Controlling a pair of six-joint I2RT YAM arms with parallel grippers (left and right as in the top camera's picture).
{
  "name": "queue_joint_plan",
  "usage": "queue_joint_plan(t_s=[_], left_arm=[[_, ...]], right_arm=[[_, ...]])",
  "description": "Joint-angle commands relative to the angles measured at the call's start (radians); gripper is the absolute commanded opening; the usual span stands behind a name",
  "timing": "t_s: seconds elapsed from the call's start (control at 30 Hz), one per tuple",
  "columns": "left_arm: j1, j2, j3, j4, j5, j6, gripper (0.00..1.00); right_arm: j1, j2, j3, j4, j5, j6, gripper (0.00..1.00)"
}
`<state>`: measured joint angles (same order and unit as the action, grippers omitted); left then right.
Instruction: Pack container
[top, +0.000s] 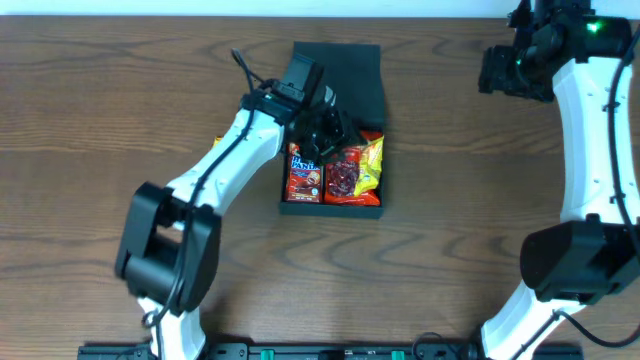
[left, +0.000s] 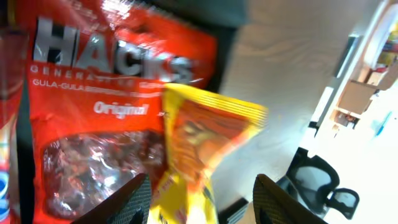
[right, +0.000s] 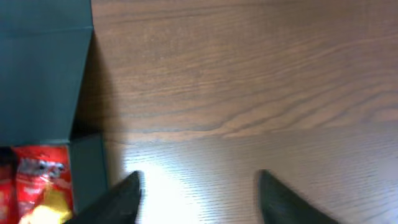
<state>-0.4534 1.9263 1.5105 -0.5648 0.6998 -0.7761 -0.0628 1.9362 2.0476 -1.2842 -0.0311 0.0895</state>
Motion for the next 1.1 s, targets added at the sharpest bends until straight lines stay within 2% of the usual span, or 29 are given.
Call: queue_joint_plan(t_s=[0.0, 0.03, 0.07, 0.27, 0.4, 0.53, 0.7, 1.07], left_arm=[[0.021, -0.087, -0.007, 0.016, -0.082, 0.040, 0.54], [0.032, -0.110, -0.007, 0.026, -0.095, 0.045, 0.54], [0.045, -0.131, -0.007, 0.032, -0.109, 0.045, 0.54], [0.166, -0.254, -0.007, 0.046, -0.204, 0.086, 0.57], [0.249, -0.310, -0.007, 0.042, -0.210, 0.142, 0.57], [0.305, -0.332, -0.007, 0.031, -0.212, 0.191, 0.61], [0.341, -0.332, -0.007, -0.007, -0.212, 0.212, 0.62], [0.344, -0.332, -0.007, -0.018, -0.232, 0.261, 0.65]], right_arm=[[-0.007, -0.019, 0.018, -0.015, -0.067, -0.018, 0.24], [-0.005, -0.019, 0.017, -0.024, -0.098, -0.031, 0.09], [0.000, -0.019, 0.013, -0.036, -0.137, -0.046, 0.02], [0.073, -0.019, -0.087, -0.063, -0.277, -0.122, 0.02], [0.144, -0.019, -0.187, -0.063, -0.385, -0.188, 0.02], [0.217, -0.023, -0.197, -0.065, -0.426, -0.230, 0.02], [0.294, -0.019, -0.241, -0.068, -0.425, -0.246, 0.02], [0.359, -0.019, -0.498, 0.083, -0.425, -0.238, 0.01]])
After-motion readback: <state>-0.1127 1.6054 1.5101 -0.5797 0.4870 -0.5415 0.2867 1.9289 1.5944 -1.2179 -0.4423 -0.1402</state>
